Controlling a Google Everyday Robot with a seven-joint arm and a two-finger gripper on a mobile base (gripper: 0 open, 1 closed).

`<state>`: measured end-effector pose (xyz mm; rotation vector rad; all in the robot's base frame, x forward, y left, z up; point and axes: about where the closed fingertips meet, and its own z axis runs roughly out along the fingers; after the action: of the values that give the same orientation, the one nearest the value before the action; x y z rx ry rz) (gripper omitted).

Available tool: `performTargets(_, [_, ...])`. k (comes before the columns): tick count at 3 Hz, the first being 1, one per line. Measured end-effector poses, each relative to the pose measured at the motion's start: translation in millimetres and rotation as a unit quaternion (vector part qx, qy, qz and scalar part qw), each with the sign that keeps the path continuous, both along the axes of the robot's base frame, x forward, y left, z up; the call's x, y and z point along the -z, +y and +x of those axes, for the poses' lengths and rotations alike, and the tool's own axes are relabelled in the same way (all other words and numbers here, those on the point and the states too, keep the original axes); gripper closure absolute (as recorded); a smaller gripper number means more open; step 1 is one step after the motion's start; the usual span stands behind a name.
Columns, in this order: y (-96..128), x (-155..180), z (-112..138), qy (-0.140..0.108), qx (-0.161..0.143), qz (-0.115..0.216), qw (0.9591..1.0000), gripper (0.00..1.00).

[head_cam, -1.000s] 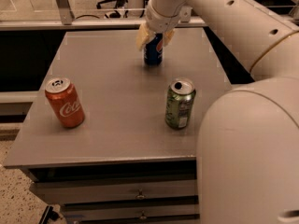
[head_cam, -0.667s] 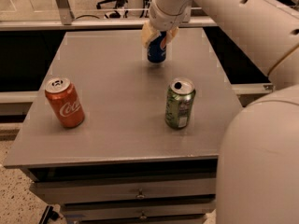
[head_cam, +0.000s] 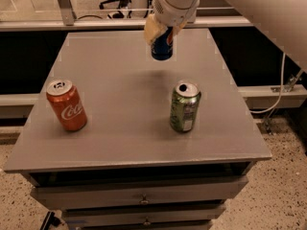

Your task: Knock pepsi can over

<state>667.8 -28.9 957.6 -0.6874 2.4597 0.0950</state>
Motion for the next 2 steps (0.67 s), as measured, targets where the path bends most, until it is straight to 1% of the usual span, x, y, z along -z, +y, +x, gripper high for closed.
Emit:
performTargets(1, [10, -15, -27, -0.023, -0.040, -0.011, 0.9989, 1.00])
performTargets(2, [31, -29, -50, -0.044, -0.092, -0.031, 0.9943, 1.00])
